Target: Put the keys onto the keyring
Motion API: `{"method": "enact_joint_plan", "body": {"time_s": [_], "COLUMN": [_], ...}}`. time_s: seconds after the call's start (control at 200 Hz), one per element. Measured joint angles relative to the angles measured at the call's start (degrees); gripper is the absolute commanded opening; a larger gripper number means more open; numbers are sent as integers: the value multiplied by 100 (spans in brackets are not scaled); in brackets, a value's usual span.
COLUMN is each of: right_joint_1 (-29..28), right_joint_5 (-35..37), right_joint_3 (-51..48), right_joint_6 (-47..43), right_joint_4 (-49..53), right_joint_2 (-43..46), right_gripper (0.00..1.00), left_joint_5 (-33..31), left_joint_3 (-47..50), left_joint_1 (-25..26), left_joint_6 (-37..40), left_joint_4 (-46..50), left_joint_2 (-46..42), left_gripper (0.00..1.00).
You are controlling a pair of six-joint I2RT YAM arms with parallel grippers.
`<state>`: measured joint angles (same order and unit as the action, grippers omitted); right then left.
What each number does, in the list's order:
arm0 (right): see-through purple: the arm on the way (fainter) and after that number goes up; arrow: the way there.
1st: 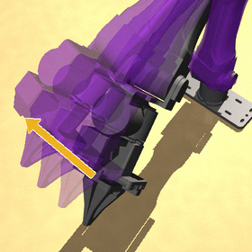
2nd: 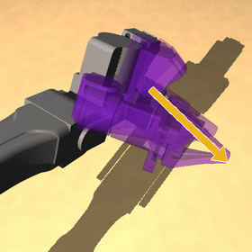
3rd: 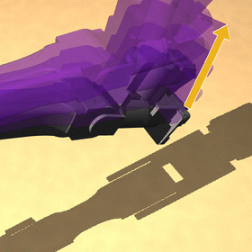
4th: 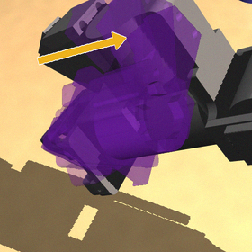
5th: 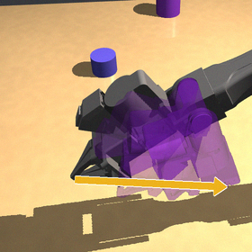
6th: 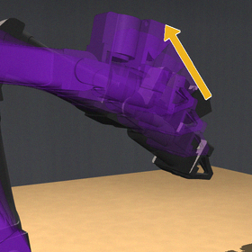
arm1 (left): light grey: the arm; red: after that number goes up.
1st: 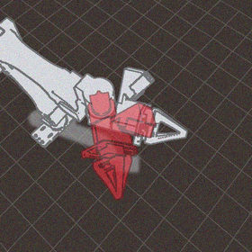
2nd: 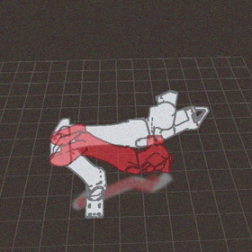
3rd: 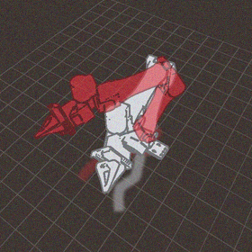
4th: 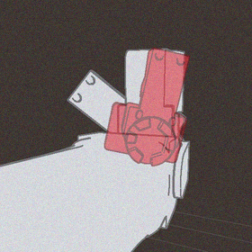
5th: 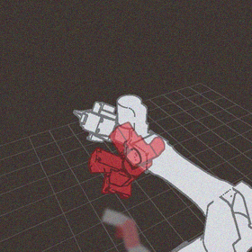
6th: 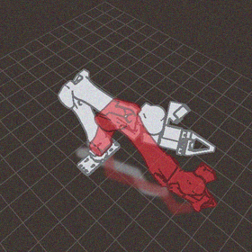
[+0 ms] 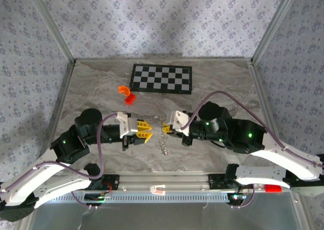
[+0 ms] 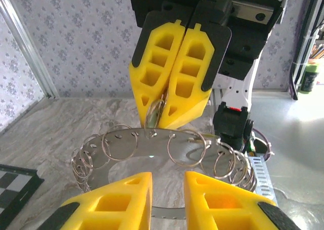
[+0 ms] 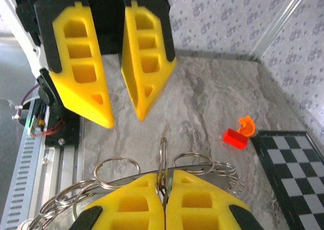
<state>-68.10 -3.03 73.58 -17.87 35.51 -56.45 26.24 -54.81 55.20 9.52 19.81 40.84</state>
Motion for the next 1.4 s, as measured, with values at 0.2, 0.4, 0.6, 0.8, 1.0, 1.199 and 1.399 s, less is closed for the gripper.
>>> {"method": "enact_joint_plan", "body": {"time_s": [0.2, 0.4, 0.6, 0.8, 1.0, 1.199, 1.399], "right_joint_1": [-118, -181, -208, -234, -234, -234, -234], "right_joint_5": [94, 92, 90, 92, 96, 133, 136], "right_joint_3": [94, 149, 212, 216, 251, 256, 251], "right_joint_6": [-87, -129, -170, -188, -214, -214, -210], "right_joint_4": [302, 409, 466, 557, 599, 623, 577], "right_joint_2": [-247, -326, -365, -428, -474, -472, -426], "right_gripper": [0, 0, 0, 0, 0, 0, 9], "left_joint_5": [-15, -20, -13, 0, 68, 146, 192], "left_joint_3": [-66, -66, -125, -173, -179, -181, -181], "left_joint_1": [0, 0, 0, 0, 0, -2, -2], "left_joint_6": [146, 208, 271, 313, 317, 350, 260], "left_joint_4": [214, 275, 271, 269, 267, 273, 203], "left_joint_2": [162, 280, 393, 546, 586, 588, 566], "left_gripper": [26, 26, 23, 18, 7, 0, 0]}}
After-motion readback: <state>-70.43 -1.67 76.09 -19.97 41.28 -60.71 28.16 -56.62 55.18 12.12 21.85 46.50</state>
